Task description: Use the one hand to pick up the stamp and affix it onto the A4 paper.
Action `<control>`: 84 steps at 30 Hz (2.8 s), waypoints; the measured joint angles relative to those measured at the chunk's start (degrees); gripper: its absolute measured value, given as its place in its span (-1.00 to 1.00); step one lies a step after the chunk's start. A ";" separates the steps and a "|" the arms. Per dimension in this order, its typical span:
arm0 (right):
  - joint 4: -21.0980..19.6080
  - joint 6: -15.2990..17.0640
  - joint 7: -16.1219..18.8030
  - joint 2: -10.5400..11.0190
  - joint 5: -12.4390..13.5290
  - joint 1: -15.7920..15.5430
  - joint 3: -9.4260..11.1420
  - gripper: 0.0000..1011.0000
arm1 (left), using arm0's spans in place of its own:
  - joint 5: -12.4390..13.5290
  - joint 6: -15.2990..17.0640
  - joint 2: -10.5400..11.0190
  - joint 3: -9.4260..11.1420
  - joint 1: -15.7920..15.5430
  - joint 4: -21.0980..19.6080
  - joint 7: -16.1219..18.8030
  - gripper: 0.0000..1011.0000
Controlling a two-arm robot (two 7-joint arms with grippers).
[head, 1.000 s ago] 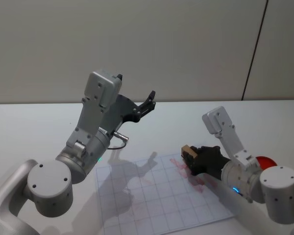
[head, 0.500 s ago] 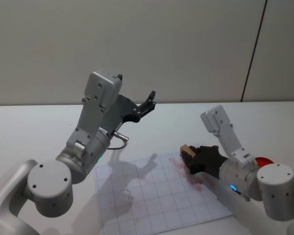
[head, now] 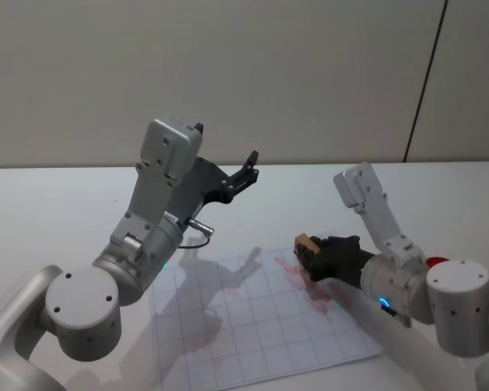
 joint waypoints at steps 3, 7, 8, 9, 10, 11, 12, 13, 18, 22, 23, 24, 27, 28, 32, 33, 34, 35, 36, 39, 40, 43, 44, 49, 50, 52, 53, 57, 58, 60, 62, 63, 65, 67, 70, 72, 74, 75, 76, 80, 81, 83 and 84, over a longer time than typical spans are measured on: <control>-1.69 0.45 0.00 0.00 0.79 -0.01 0.13 -0.57 | 0.00 0.00 0.00 0.00 0.00 0.00 0.00 0.98; -5.13 0.62 -0.20 0.24 2.10 -0.22 0.55 -0.57 | 0.00 0.00 0.00 0.00 0.00 0.00 0.00 0.98; -5.93 0.63 -0.28 0.33 2.28 -0.31 0.66 -0.57 | 0.00 0.00 0.00 0.00 0.00 0.00 0.00 0.98; -6.37 0.63 -0.36 0.40 2.44 -0.36 0.71 -0.57 | 0.00 0.00 0.00 0.00 0.00 0.00 0.00 0.98; -7.63 0.64 -0.59 0.59 2.74 -0.56 0.89 -0.57 | 0.00 0.00 0.00 0.00 0.00 0.00 0.00 0.98; -8.52 0.65 -0.71 0.75 2.86 -0.70 1.01 -0.57 | 0.00 0.00 0.00 0.00 0.00 0.00 0.00 0.98; -9.18 0.65 -0.85 0.87 2.98 -0.83 1.11 -0.57 | 0.00 0.00 0.00 0.00 0.00 0.00 0.00 0.98; -10.66 0.68 -1.23 1.23 3.18 -1.15 1.35 -0.57 | 0.00 0.00 0.00 0.00 0.00 0.00 0.00 0.98; -13.62 1.02 -2.25 2.23 3.32 -1.99 1.92 -0.57 | 0.00 0.00 0.00 0.00 0.00 0.00 0.00 0.98; -16.78 1.88 -3.74 3.92 3.31 -3.46 2.89 -0.57 | 0.00 0.00 0.00 0.00 0.00 0.00 0.00 0.98; -17.56 2.24 -4.38 4.52 3.29 -4.00 3.23 -0.57 | 0.00 0.00 0.00 0.00 0.00 0.00 0.00 0.98; -17.56 2.24 -4.38 4.52 3.29 -4.00 3.23 -0.57 | 0.00 0.00 0.00 0.00 0.00 0.00 0.00 0.98; -19.26 3.05 -5.94 6.18 3.29 -5.53 4.24 -0.57 | 0.00 0.00 0.00 0.00 0.00 0.00 0.00 0.98; -19.52 3.15 -6.15 6.51 3.30 -5.85 4.45 -0.57 | 0.00 0.00 0.00 0.00 0.00 0.00 0.00 0.98; -20.75 3.86 -7.92 8.23 3.66 -7.48 5.65 -0.57 | 0.00 0.00 0.00 0.00 0.00 0.00 0.00 0.98; -20.95 3.95 -8.20 8.57 3.74 -7.80 5.88 -0.57 | 0.00 0.00 0.00 0.00 0.00 0.00 0.00 0.98; -21.35 4.18 -8.79 9.31 3.92 -8.48 6.38 -0.57 | 0.00 0.00 0.00 0.00 0.00 0.00 0.00 0.98; -21.50 4.29 -9.05 9.61 4.01 -8.78 6.61 -0.57 | 0.00 0.00 0.00 0.00 0.00 0.00 0.00 0.98; -21.64 4.40 -9.37 9.90 4.13 -9.08 6.83 -0.57 | 0.00 0.00 0.00 0.00 0.00 0.00 0.00 0.98; -22.14 4.89 -10.49 11.28 4.56 -10.47 7.87 -0.57 | 0.00 0.00 0.00 0.00 0.00 0.00 0.00 0.98; -22.17 4.99 -10.66 11.45 4.64 -10.64 8.00 -0.57 | 0.00 0.00 0.00 0.00 0.00 0.00 0.00 0.98; -22.25 5.28 -11.15 12.14 4.91 -11.38 8.52 -0.57 | 0.00 0.00 0.00 0.00 0.00 0.00 0.00 0.98; -22.26 5.44 -11.35 12.58 5.10 -11.82 8.85 -0.57 | 0.00 0.00 0.00 0.00 0.00 0.00 0.00 0.98; -22.09 5.88 -11.57 13.59 5.84 -12.93 9.67 -0.57 | 0.00 0.00 0.00 0.00 0.00 0.00 0.00 0.98; -22.02 5.93 -11.55 13.70 5.94 -13.06 9.76 -0.57 | 0.00 0.00 0.00 0.00 0.00 0.00 0.00 0.98; -21.88 6.02 -11.51 13.93 6.12 -13.32 9.95 -0.57 | 0.00 0.00 0.00 0.00 0.00 0.00 0.00 0.98; -21.73 6.12 -11.43 14.12 6.28 -13.53 10.09 -0.57 | 0.00 0.00 0.00 0.00 0.00 0.00 0.00 0.98; -21.43 6.39 -11.07 14.53 6.64 -14.04 10.37 -0.57 | 0.00 0.00 0.00 0.00 0.00 0.00 0.00 0.98; -21.33 6.49 -10.92 14.66 6.76 -14.23 10.45 -0.57 | 0.00 0.00 0.00 0.00 0.00 0.00 0.00 0.98; -21.23 6.60 -10.76 14.78 6.88 -14.42 10.54 -0.57 | 0.00 0.00 0.00 0.00 0.00 0.00 0.00 0.98; -21.15 6.68 -10.63 14.87 6.97 -14.60 10.59 -0.57 | 0.00 0.00 0.00 0.00 0.00 0.00 0.00 0.98; -21.05 6.76 -10.51 14.99 7.05 -14.79 10.67 -0.57 | 0.00 0.00 0.00 0.00 0.00 0.00 0.00 0.98; -20.96 6.84 -10.40 15.07 7.11 -14.96 10.73 -0.57 | 0.00 0.00 0.00 0.00 0.00 0.00 0.00 0.98; -20.78 6.93 -10.27 15.19 7.20 -15.23 10.81 -0.57 | 0.00 0.00 0.00 0.00 0.00 0.00 0.00 0.98; -20.51 6.99 -10.13 15.32 7.28 -15.52 10.90 -0.55 | 0.00 0.00 0.00 0.00 0.00 0.00 0.00 0.98; -20.29 6.99 -10.04 15.39 7.32 -15.70 10.97 -0.45 | 0.00 0.00 0.00 0.00 0.00 0.00 0.00 0.98; -20.10 6.94 -9.98 15.46 7.36 -15.85 11.03 -0.31 | 0.00 0.00 0.00 0.00 0.00 0.00 0.00 0.98; -20.05 6.91 -9.97 15.47 7.37 -15.90 11.04 -0.29 | 0.00 0.00 0.00 0.00 0.00 0.00 0.00 0.98; -19.98 6.83 -9.95 15.49 7.39 -15.95 11.06 -0.23 | 0.00 0.00 0.00 0.00 0.00 0.00 0.00 0.98; -19.76 6.22 -9.93 15.57 7.48 -16.18 11.22 0.01 | 0.00 0.00 0.00 0.00 0.00 0.00 0.00 0.98; -19.72 5.80 -9.93 15.61 7.54 -16.29 11.28 0.12 | 0.00 0.00 0.00 0.00 0.00 0.00 0.00 0.98; -19.72 5.32 -9.93 15.65 7.61 -16.40 11.36 0.23 | 0.00 0.00 0.00 0.00 0.00 0.00 0.00 0.98; -19.72 5.07 -9.93 15.67 7.65 -16.45 11.40 0.29 | 0.00 0.00 0.00 0.00 0.00 0.00 0.00 0.98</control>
